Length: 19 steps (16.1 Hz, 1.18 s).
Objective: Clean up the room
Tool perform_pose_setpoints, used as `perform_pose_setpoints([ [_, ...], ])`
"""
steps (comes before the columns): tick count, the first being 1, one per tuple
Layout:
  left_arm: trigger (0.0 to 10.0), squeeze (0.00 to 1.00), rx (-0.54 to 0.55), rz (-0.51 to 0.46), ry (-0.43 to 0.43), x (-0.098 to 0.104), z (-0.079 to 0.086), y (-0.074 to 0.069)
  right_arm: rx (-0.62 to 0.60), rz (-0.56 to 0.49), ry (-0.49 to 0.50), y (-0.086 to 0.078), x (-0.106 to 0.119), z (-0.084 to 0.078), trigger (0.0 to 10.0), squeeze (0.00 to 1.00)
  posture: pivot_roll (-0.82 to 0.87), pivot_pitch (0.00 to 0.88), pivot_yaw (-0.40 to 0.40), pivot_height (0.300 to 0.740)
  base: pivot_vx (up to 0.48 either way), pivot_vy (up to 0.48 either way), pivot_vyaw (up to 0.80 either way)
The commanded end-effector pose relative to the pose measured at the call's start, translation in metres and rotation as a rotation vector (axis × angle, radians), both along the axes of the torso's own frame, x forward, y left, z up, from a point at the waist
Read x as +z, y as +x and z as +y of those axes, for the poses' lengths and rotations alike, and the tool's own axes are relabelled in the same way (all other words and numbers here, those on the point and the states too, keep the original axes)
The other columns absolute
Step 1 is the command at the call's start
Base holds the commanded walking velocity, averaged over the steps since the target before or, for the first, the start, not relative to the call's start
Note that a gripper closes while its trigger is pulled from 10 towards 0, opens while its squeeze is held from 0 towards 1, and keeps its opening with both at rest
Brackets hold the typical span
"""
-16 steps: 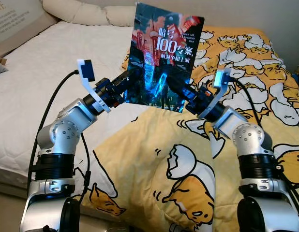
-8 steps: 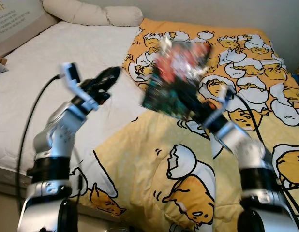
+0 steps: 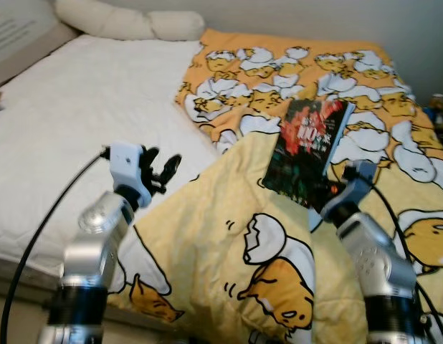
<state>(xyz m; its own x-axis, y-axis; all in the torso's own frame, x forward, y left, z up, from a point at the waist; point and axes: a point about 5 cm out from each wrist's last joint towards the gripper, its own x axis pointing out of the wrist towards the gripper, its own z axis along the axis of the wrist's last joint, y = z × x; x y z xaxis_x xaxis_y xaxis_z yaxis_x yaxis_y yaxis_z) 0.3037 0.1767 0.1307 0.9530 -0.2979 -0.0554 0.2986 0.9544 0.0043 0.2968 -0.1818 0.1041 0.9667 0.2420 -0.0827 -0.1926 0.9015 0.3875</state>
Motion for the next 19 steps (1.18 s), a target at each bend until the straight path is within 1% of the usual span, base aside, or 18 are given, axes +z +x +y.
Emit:
perform_pose_setpoints([
  [1,10.0,0.0,0.035,0.003,0.042,-0.006,-0.001,-0.007,-0.063,-0.013,-0.078,-0.002,0.003,0.0,10.0,0.0,0.02,0.0,0.02,0.74,0.0,0.0,0.0],
  [2,10.0,0.0,0.052,0.022,0.06,-0.012,-0.001,-0.012,-0.106,0.019,-0.134,-0.005,-0.005,-0.001,10.0,0.0,0.02,0.0,0.017,0.74,0.0,0.0,0.0],
  [3,10.0,0.0,0.083,0.053,0.093,-0.021,0.001,-0.021,-0.201,0.075,-0.212,-0.013,-0.018,-0.007,10.0,0.0,0.05,0.0,-0.015,0.74,0.0,0.0,0.0],
  [4,10.0,0.0,0.106,0.062,0.113,-0.024,0.005,-0.026,-0.25,0.112,-0.256,-0.02,-0.025,-0.01,10.0,0.0,0.05,0.0,-0.027,0.74,0.0,0.398,0.0],
  [5,10.0,0.0,0.123,0.064,0.12,-0.024,0.007,-0.028,-0.22,0.138,-0.251,-0.025,-0.03,-0.007,10.0,0.0,0.06,0.0,-0.031,0.74,0.0,0.409,0.0],
  [6,10.0,0.0,0.132,0.065,0.126,-0.024,0.008,-0.029,-0.209,0.127,-0.256,-0.023,-0.029,-0.005,10.0,0.0,0.06,0.0,-0.038,0.74,0.0,0.409,0.0],
  [7,10.0,0.0,0.137,0.066,0.131,-0.024,0.009,-0.03,-0.205,0.116,-0.257,-0.022,-0.028,-0.004,10.0,0.0,0.06,0.0,-0.038,0.74,0.0,0.409,0.0],
  [8,10.0,0.0,0.149,0.067,0.164,-0.026,0.011,-0.03,-0.205,0.102,-0.221,-0.017,-0.023,0.001,10.0,0.0,0.07,0.0,-0.044,0.74,0.0,0.416,0.0],
  [9,10.0,0.0,0.146,0.064,0.167,-0.025,0.01,-0.029,-0.201,0.105,-0.213,-0.015,-0.021,0.005,10.0,0.0,0.07,0.0,-0.043,0.74,0.0,0.42,0.0],
  [11,10.0,0.0,0.144,0.059,0.171,-0.023,0.009,-0.027,-0.193,0.09,-0.225,-0.012,-0.019,0.011,10.0,0.0,0.07,0.0,-0.042,0.74,0.0,0.418,0.0],
  [12,10.0,0.0,0.144,0.057,0.173,-0.022,0.008,-0.026,-0.179,0.078,-0.232,-0.011,-0.018,0.014,10.0,0.0,0.07,0.0,-0.042,0.74,0.0,0.416,-0.54],
  [13,10.0,0.0,0.141,0.054,0.182,-0.02,0.006,-0.023,-0.177,0.064,-0.275,-0.009,-0.017,0.016,10.0,0.0,0.08,0.0,-0.043,0.74,0.0,0.42,-0.8],
  [16,10.0,0.0,0.139,0.036,0.184,-0.014,0.004,-0.018,-0.175,0.058,-0.289,-0.008,-0.017,0.016,10.0,0.0,0.09,0.0,-0.039,0.74,0.0,0.415,-0.8],
  [17,10.0,0.0,0.139,0.032,0.184,-0.012,0.004,-0.017,-0.185,0.055,-0.284,-0.007,-0.016,0.016,10.0,0.0,0.09,0.0,-0.038,0.74,0.0,0.405,-0.8],
  [18,10.0,0.0,0.141,0.029,0.185,-0.011,0.005,-0.016,-0.2,0.059,-0.239,-0.004,-0.015,0.017,10.0,0.0,0.09,0.0,-0.036,0.74,0.0,0.401,-0.8],
  [19,10.0,0.0,0.143,0.027,0.186,-0.01,0.006,-0.015,-0.191,0.044,-0.22,-0.003,-0.012,0.019,10.0,0.0,0.09,0.0,-0.034,0.74,0.0,0.401,-0.8],
])
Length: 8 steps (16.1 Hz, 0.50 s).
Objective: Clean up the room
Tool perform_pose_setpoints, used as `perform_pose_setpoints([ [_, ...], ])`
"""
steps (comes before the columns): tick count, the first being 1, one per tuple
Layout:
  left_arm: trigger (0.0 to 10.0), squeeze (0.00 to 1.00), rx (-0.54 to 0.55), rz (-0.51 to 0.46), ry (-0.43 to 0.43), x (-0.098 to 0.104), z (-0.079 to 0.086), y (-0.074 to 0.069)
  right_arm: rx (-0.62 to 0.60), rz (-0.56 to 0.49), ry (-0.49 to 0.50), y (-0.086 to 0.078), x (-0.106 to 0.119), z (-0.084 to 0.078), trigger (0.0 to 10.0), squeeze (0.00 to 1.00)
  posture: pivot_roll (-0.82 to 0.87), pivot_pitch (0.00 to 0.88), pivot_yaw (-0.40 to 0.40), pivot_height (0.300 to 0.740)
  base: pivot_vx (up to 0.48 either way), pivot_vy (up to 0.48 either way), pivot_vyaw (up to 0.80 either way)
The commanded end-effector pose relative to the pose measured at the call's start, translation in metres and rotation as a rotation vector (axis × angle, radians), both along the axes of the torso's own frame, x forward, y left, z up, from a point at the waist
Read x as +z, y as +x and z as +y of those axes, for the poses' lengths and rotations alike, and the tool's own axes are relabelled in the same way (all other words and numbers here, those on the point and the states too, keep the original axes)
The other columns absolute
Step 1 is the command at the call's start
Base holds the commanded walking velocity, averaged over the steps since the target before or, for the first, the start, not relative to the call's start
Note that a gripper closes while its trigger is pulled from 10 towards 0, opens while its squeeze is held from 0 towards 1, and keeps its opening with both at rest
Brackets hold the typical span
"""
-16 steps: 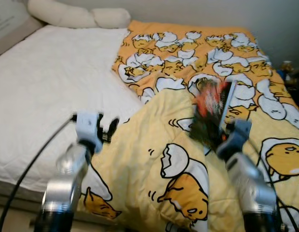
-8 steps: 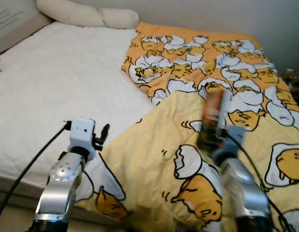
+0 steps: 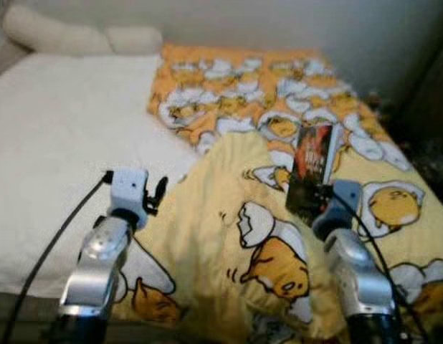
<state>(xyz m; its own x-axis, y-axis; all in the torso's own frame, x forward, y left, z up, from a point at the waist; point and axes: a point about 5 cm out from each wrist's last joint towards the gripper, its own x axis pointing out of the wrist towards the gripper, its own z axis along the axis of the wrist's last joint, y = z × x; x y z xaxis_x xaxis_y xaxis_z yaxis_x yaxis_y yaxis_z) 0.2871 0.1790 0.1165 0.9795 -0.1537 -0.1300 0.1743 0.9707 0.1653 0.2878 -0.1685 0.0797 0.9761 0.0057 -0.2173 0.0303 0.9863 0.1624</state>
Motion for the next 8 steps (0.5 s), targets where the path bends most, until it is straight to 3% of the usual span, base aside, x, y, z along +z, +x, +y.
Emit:
perform_pose_setpoints([
  [1,10.0,0.0,0.012,-0.01,0.012,0.005,0.004,0.003,0.034,-0.074,0.004,0.007,0.014,0.008,10.0,0.0,0.09,0.0,-0.032,0.74,0.0,0.401,-0.8],
  [5,10.0,0.0,0.011,-0.012,0.014,0.006,0.005,0.005,0.099,-0.136,-0.06,0.008,0.018,0.018,10.0,0.0,0.09,0.0,-0.028,0.74,0.0,0.406,-0.67],
  [8,10.0,0.0,0.013,-0.015,0.018,0.008,0.007,0.006,0.108,-0.13,-0.087,0.009,0.017,0.023,10.0,0.0,0.09,0.0,-0.029,0.74,0.0,0.432,0.0],
])
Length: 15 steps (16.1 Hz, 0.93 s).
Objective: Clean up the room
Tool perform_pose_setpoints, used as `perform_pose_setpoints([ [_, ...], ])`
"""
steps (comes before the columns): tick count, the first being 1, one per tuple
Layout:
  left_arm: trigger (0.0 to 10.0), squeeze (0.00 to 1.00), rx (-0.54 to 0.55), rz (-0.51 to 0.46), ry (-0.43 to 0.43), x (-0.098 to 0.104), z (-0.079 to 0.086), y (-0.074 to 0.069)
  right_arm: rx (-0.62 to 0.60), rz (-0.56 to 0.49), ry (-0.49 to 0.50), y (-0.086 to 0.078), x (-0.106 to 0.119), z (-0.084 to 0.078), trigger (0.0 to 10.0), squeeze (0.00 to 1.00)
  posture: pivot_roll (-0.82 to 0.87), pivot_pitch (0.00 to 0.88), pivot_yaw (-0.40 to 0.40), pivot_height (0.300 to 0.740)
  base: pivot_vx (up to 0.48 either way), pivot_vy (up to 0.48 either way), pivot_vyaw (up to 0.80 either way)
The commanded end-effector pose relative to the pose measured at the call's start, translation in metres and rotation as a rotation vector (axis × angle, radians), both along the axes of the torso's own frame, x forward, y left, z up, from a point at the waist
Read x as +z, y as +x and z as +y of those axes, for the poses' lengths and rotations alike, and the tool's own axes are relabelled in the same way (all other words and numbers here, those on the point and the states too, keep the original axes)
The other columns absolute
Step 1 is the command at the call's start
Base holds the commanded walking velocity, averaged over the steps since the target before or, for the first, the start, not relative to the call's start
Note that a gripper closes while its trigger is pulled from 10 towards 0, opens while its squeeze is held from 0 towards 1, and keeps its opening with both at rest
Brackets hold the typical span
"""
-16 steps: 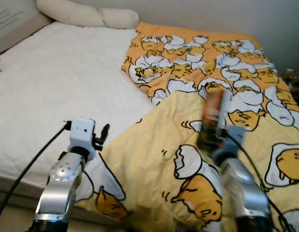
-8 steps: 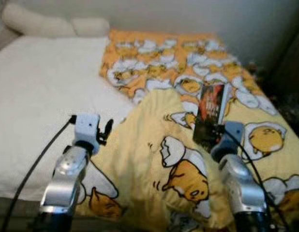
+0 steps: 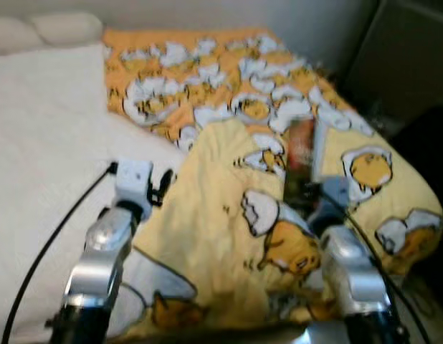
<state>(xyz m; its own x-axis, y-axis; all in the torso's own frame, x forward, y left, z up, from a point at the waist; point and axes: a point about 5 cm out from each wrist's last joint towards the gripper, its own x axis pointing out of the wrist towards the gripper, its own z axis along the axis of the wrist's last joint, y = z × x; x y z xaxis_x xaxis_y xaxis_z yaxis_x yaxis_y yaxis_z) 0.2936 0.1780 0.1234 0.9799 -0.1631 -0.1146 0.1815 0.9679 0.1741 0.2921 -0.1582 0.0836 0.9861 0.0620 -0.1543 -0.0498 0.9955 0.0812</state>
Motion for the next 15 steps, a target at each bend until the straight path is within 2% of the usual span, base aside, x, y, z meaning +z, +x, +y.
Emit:
perform_pose_setpoints([
  [1,10.0,0.0,0.025,0.001,0.015,0.001,0.008,0.0,0.035,-0.042,0.053,0.005,0.011,0.013,10.0,0.0,0.09,0.0,-0.029,0.74,0.0,0.435,0.0],
  [4,10.0,0.0,0.026,0.002,0.018,0.001,0.008,0.001,0.055,-0.052,0.081,0.006,0.012,0.014,10.0,0.0,0.09,0.0,-0.029,0.74,0.0,0.441,0.0],
  [9,10.0,0.0,0.021,0.0,0.014,0.002,0.003,0.004,0.22,-0.065,0.031,0.001,0.014,0.031,10.0,0.0,0.1,0.0,-0.034,0.74,0.0,0.437,0.1],
  [11,10.0,0.0,0.02,-0.003,0.011,0.002,0.001,0.004,0.203,-0.071,0.035,0.002,0.015,0.029,10.0,0.0,0.1,0.0,-0.033,0.74,0.0,0.424,0.79],
  [15,10.0,0.0,0.02,-0.007,0.007,0.004,0.0,0.005,0.175,-0.059,0.043,0.004,0.014,0.025,10.0,0.0,0.1,0.0,-0.035,0.74,0.0,0.43,0.0],
])
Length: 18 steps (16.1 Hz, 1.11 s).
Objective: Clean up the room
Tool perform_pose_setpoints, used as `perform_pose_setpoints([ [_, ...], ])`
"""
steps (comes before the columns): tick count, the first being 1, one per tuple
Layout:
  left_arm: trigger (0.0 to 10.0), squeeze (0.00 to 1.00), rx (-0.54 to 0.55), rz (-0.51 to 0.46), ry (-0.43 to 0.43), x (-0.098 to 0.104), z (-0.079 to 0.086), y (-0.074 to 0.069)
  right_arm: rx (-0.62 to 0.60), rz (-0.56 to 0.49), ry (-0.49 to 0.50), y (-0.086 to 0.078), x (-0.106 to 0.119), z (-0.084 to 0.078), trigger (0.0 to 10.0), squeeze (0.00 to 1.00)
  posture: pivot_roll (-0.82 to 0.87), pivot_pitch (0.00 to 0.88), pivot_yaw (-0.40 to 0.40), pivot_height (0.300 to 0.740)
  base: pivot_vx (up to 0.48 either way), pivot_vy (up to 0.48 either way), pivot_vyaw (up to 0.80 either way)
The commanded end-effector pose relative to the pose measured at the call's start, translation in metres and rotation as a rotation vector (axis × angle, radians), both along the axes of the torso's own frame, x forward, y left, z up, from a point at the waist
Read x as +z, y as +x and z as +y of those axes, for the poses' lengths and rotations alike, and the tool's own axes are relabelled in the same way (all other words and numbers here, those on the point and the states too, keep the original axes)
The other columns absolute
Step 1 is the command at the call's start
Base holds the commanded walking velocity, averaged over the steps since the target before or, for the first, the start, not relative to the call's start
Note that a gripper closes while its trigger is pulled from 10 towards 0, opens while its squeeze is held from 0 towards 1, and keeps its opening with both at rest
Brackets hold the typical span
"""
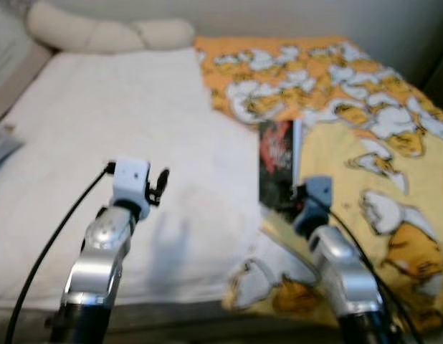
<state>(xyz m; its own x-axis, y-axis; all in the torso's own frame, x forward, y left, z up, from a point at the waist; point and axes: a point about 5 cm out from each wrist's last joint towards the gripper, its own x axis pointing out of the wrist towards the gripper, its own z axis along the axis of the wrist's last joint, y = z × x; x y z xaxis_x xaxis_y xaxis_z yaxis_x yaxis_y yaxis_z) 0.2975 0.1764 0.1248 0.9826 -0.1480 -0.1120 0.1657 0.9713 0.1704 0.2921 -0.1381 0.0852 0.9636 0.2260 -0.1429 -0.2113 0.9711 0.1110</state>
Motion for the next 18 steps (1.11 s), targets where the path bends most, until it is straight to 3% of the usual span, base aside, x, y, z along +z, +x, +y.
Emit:
perform_pose_setpoints([
  [1,10.0,0.0,0.002,-0.005,0.011,0.0022,0.0015,0.0014,0.011,-0.049,0.014,0.0043,0.0117,0.006,10.0,0.0,0.1,0.0,-0.035,0.74,0.0,0.424,0.0],
  [18,10.0,0.0,0.001,-0.008,0.013,0.0047,-0.0004,0.0035,0.026,-0.028,0.009,0.0064,0.0105,0.0053,10.0,0.0,0.1,0.0,-0.032,0.74,0.0,0.413,0.0],
])
